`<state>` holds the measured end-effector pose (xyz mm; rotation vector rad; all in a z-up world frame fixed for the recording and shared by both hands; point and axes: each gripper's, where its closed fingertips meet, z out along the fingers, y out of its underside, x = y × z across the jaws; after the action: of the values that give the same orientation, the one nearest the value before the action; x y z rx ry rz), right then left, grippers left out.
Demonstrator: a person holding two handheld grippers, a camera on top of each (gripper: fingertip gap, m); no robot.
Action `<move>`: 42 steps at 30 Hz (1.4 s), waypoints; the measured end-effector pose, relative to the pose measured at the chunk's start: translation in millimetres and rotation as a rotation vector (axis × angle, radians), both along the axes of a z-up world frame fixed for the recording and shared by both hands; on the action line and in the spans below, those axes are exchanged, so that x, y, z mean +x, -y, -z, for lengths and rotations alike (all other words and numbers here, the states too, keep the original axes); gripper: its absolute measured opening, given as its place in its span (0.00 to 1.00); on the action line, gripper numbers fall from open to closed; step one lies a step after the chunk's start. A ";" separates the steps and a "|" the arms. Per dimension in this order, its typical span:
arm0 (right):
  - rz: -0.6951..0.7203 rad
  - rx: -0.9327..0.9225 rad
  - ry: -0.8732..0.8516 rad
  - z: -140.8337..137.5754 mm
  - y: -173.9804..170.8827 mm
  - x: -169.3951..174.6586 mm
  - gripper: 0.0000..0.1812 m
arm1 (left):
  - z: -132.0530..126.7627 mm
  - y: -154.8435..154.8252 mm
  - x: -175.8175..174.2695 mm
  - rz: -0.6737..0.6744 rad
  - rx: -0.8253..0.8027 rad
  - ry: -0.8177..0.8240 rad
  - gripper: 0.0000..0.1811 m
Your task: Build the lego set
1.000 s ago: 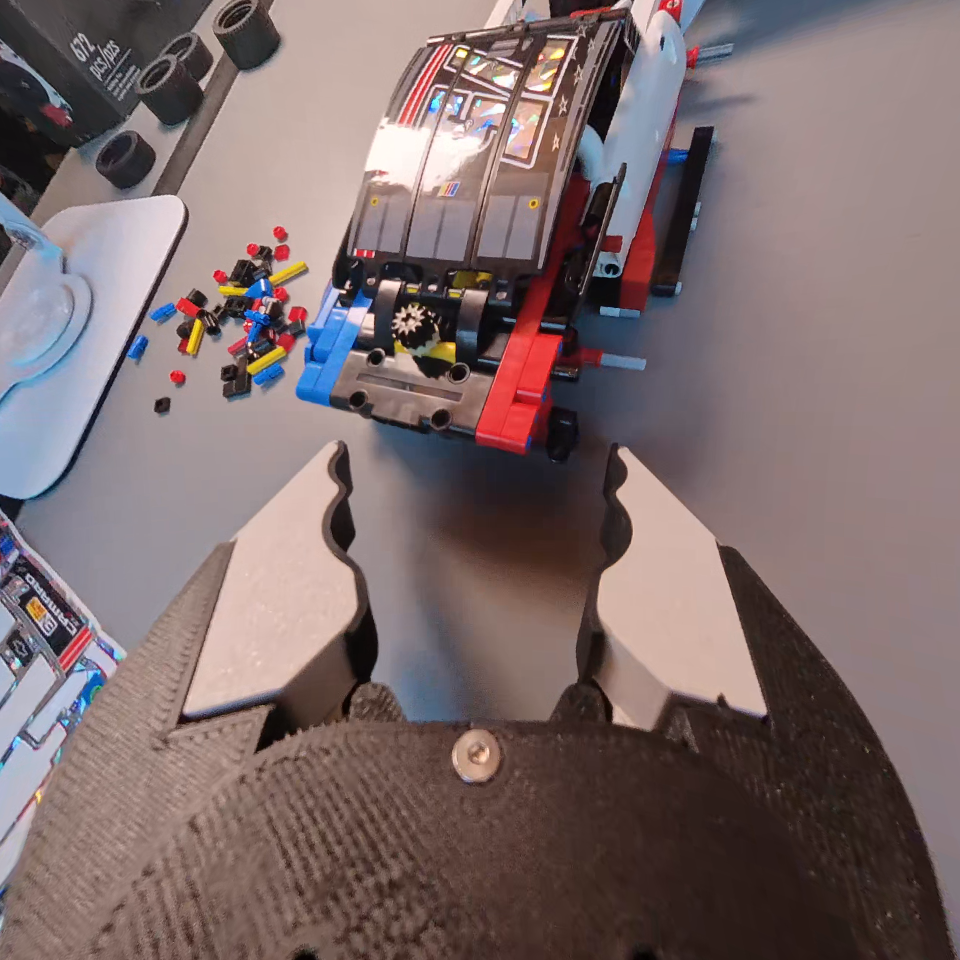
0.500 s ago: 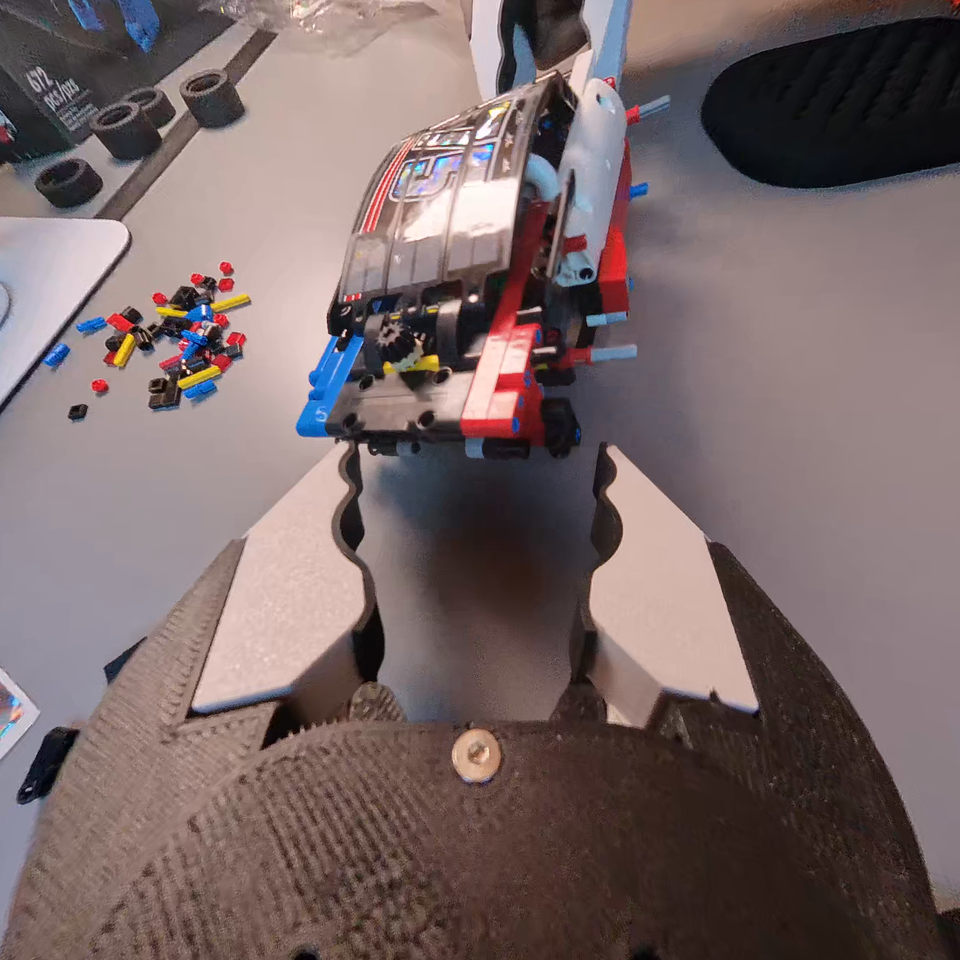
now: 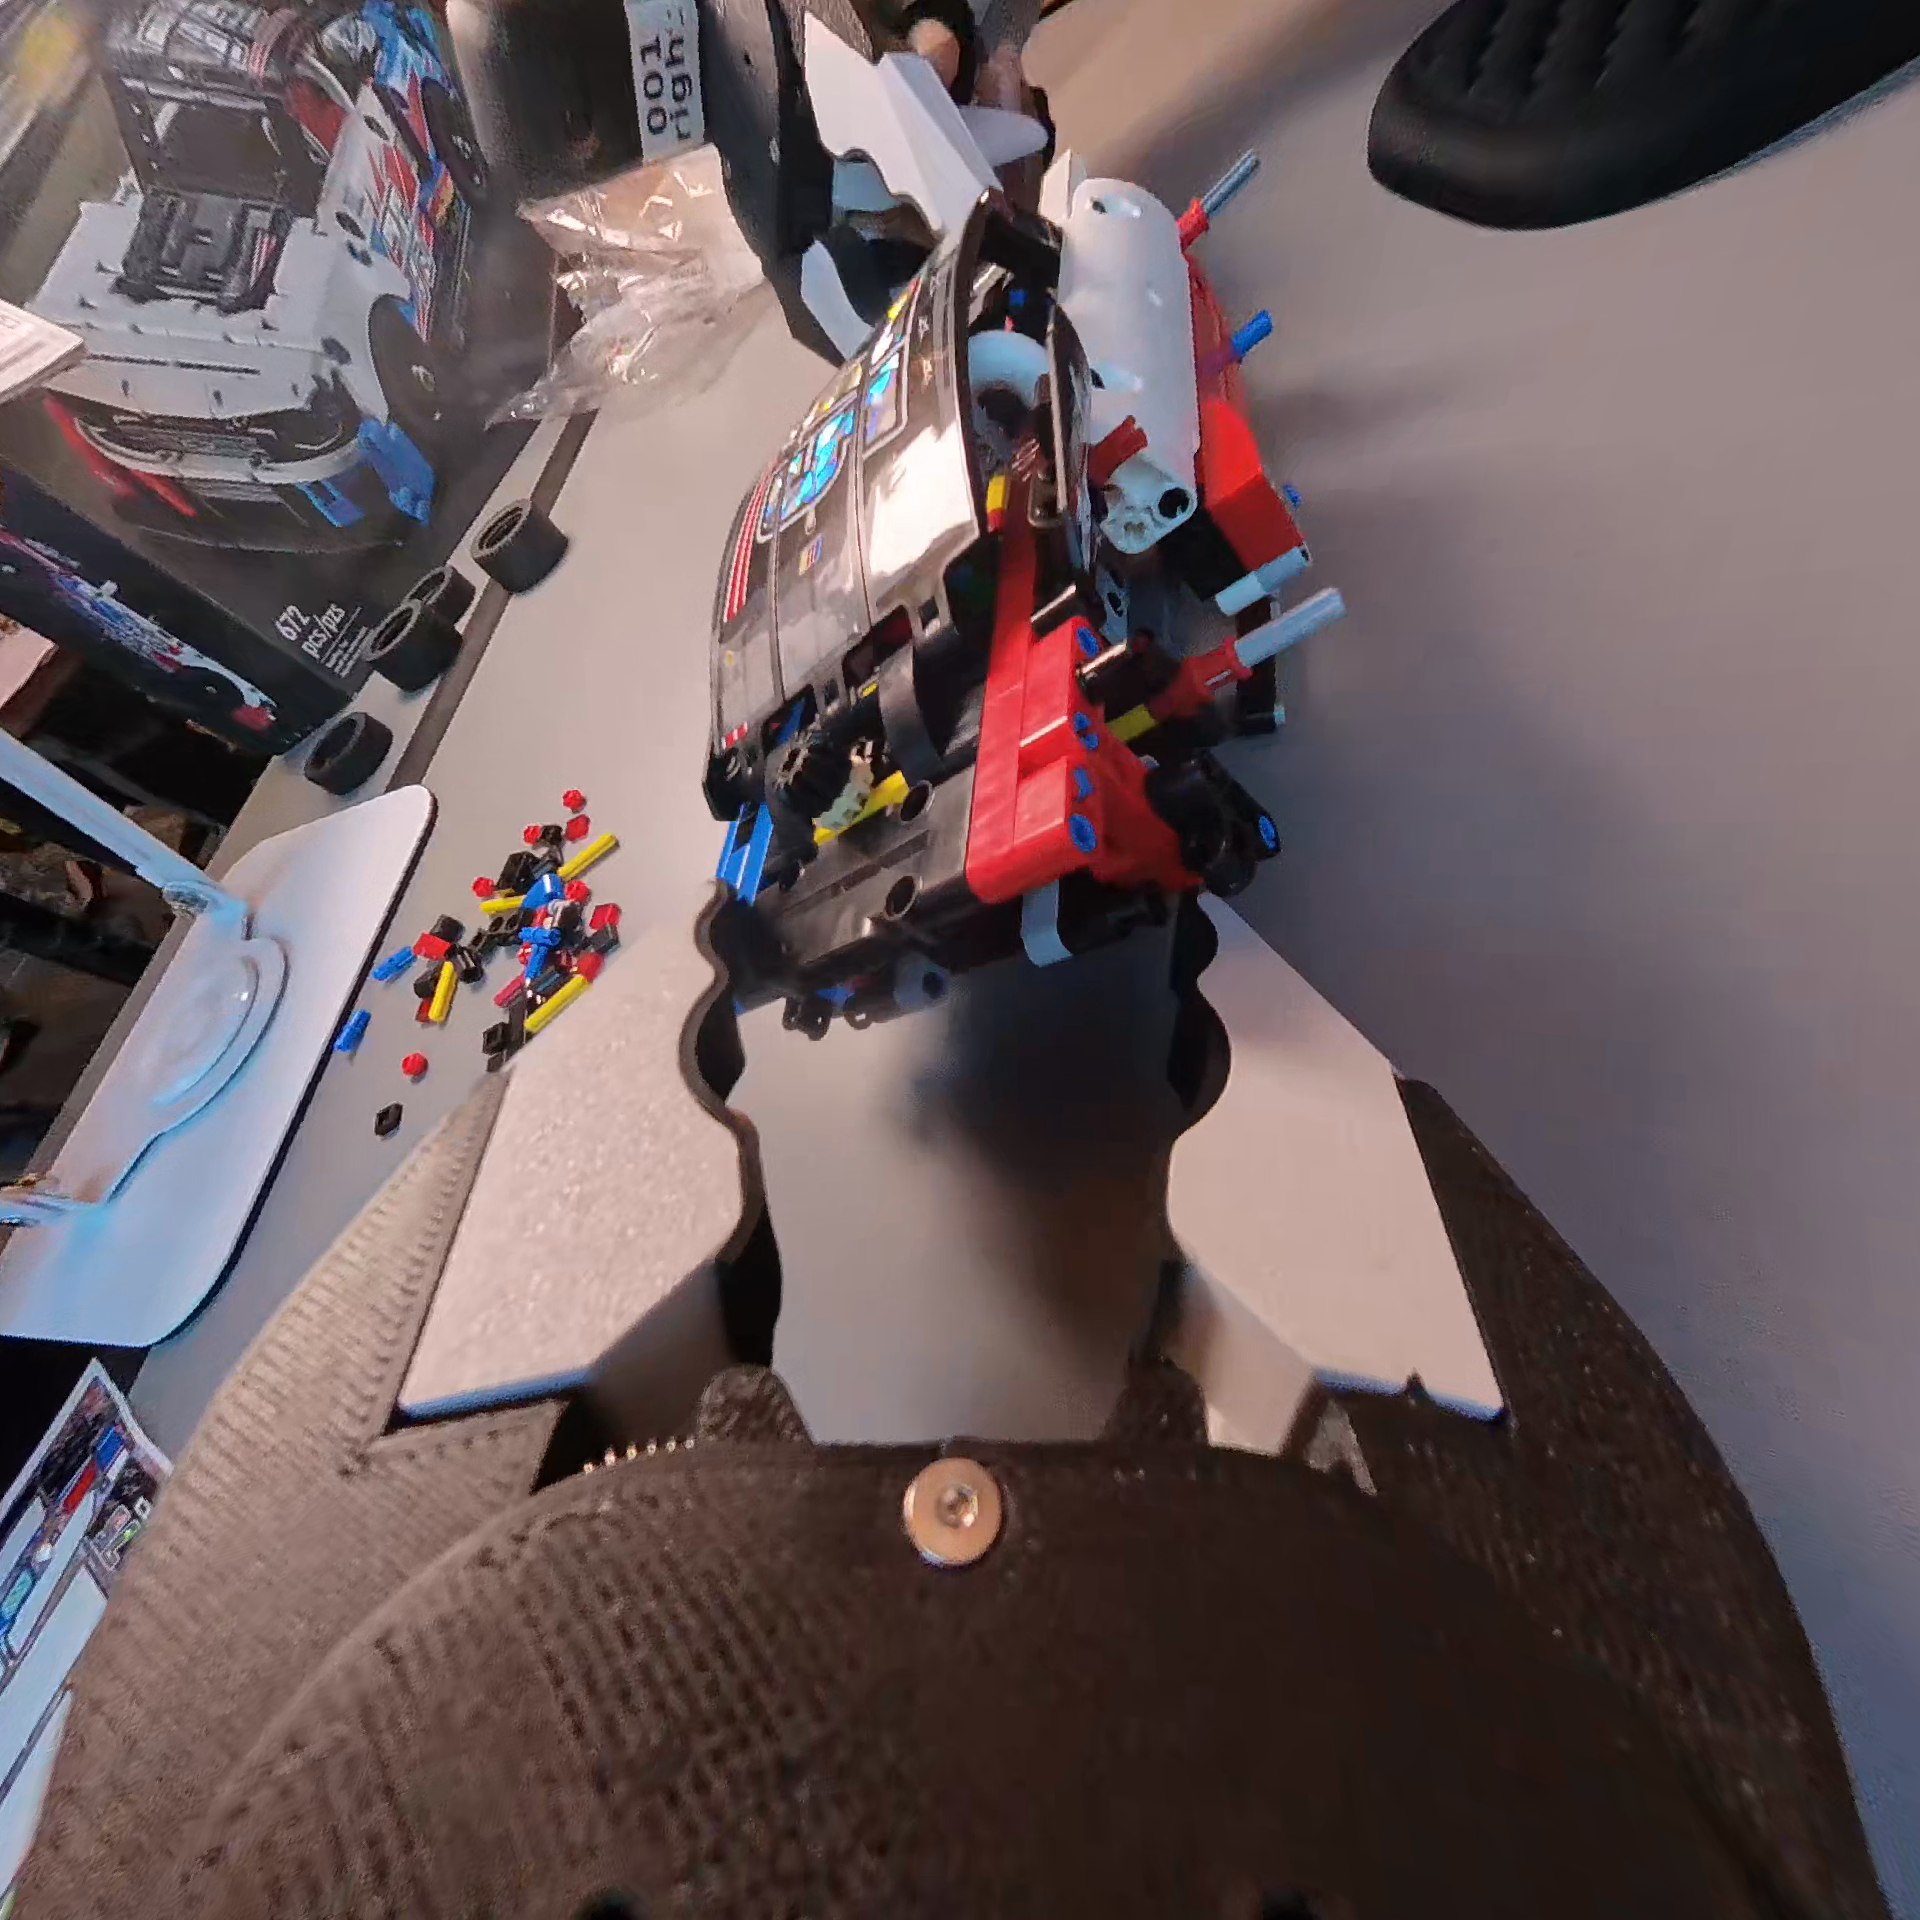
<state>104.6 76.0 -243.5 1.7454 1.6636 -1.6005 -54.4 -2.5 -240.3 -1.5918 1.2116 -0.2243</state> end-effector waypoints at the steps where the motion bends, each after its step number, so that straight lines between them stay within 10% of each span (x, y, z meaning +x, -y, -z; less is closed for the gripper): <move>1: 0.007 -0.012 -0.002 -0.6 0.1 -0.3 0.22 | -1.5 1.5 1.2 0.004 -0.012 0.020 0.45; 8: 0.235 0.195 -0.253 -32.5 -26.7 -10.8 0.33 | -12.6 -1.0 -6.0 -0.011 -0.187 0.223 0.40; 15: 0.145 0.910 -0.414 -22.4 -9.7 -4.5 0.47 | -17.7 -10.0 -12.6 0.018 -0.315 0.329 0.38; 19: 0.112 1.265 -0.468 -17.8 -15.0 -38.4 0.30 | -21.0 -13.8 -14.4 0.038 -0.415 0.431 0.35; 25: 0.089 0.867 -0.450 -29.8 -7.2 -48.0 0.21 | -23.0 -2.6 -8.0 0.011 -0.335 0.400 0.46; 28: 0.062 0.698 -0.419 -32.1 1.4 -50.2 0.19 | -12.4 -13.0 -14.7 -0.144 -0.266 0.307 0.32; 42: 0.098 0.804 -0.444 -39.3 23.7 -49.9 0.21 | -14.7 26.5 -2.7 -0.240 -0.244 0.274 0.37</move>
<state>54.7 52.3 -204.2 1.8880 2.7646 -1.5475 -57.1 -29.0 -225.6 -1.8324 0.7974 -0.4324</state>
